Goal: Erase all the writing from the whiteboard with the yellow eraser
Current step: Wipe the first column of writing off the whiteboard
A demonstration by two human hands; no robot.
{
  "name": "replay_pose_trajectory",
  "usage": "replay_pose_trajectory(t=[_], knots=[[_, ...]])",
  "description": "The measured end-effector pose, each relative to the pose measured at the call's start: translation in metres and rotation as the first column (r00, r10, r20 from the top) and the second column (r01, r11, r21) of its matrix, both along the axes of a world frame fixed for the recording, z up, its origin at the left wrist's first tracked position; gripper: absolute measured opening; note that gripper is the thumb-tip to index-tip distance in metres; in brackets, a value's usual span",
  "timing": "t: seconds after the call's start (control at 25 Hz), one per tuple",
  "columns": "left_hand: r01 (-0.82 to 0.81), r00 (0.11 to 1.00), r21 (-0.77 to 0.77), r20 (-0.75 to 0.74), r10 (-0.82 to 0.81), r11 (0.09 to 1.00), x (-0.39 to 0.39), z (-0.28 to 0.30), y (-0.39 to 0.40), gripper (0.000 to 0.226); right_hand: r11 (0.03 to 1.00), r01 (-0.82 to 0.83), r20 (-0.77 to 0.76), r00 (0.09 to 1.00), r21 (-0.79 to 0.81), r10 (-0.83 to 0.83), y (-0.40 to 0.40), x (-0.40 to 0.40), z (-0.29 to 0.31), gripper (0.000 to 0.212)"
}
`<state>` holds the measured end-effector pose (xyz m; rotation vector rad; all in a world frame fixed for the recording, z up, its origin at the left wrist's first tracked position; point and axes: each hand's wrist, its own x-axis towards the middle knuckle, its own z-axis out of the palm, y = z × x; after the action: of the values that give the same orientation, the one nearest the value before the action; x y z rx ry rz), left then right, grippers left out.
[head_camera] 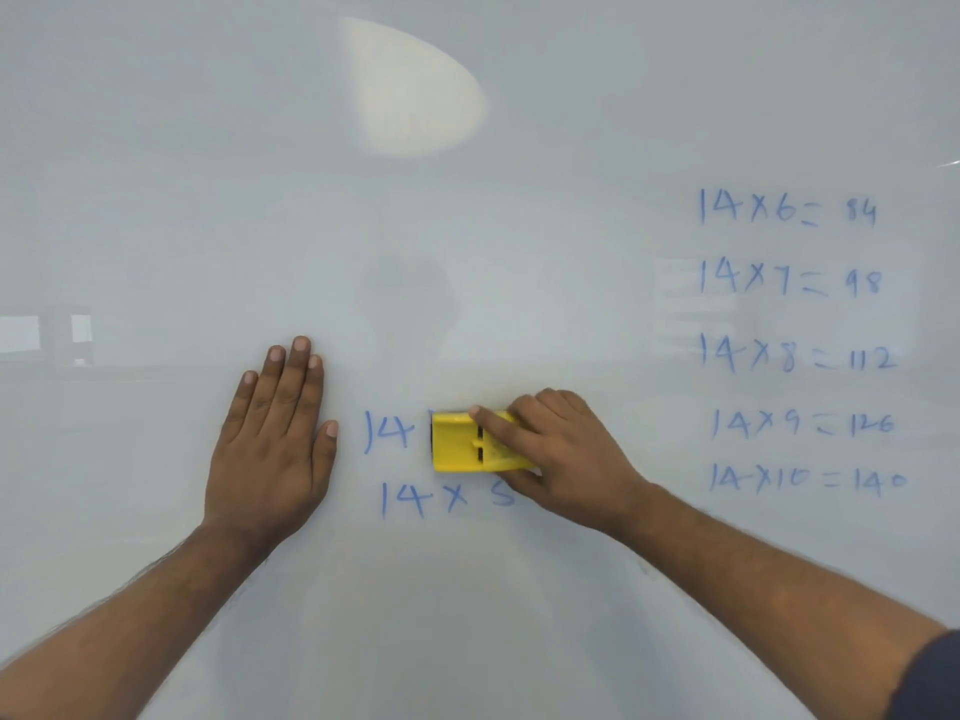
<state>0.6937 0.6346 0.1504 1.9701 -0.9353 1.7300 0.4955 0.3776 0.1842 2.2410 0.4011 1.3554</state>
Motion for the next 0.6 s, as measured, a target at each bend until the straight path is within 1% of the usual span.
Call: replay_pose_trajectory(t=[0.08,0.12,0.16,0.28,0.32,0.36,0.4,0.48,0.56,0.6], knots=[[-0.005,1.0,-0.001,0.003,0.005,1.0,-0.001,0.0,0.001,0.063,0.989,0.014,-0.046,0.999,-0.149,-0.021,-0.011,-0.008,0.01,0.057],[-0.01,1.0,-0.003,0.005,0.01,1.0,0.0,-0.001,0.001,0.063,0.986,0.025,-0.035,0.999,-0.162,-0.031,-0.016,-0.011,0.019,0.057],[-0.011,1.0,-0.002,0.005,0.011,1.0,0.0,-0.002,0.001,0.063,0.993,0.039,0.0,0.999,-0.114,-0.04,-0.019,-0.012,0.028,0.057],[-0.016,1.0,-0.004,0.001,0.016,1.0,0.0,-0.002,0.0,0.063,0.985,0.039,0.164,0.984,0.171,-0.067,-0.007,-0.004,0.048,0.058],[-0.016,1.0,-0.007,0.006,0.016,1.0,0.0,-0.002,0.0,0.063,0.976,0.023,0.183,0.981,0.216,-0.063,0.003,0.003,0.047,0.058],[-0.012,1.0,-0.006,0.01,0.012,1.0,0.001,-0.002,-0.001,0.063,0.975,0.006,0.179,0.983,0.22,-0.047,0.013,0.01,0.042,0.059],[-0.006,1.0,-0.004,0.016,0.006,1.0,0.001,-0.002,0.0,0.063,0.982,-0.01,0.156,0.988,0.189,-0.02,0.021,0.016,0.034,0.059],[-0.002,1.0,-0.002,0.024,0.002,1.0,0.002,-0.002,0.001,0.063,0.998,-0.032,0.065,0.998,0.056,0.028,0.027,0.021,0.011,0.057],[0.001,1.0,0.004,0.022,-0.001,1.0,0.003,-0.003,0.003,0.063,0.995,-0.024,-0.015,1.0,-0.098,0.022,0.016,0.013,-0.001,0.055],[-0.001,1.0,0.007,0.019,0.001,1.0,0.003,-0.004,0.004,0.063,0.989,-0.014,-0.026,1.0,-0.146,0.01,0.008,0.007,0.001,0.055]])
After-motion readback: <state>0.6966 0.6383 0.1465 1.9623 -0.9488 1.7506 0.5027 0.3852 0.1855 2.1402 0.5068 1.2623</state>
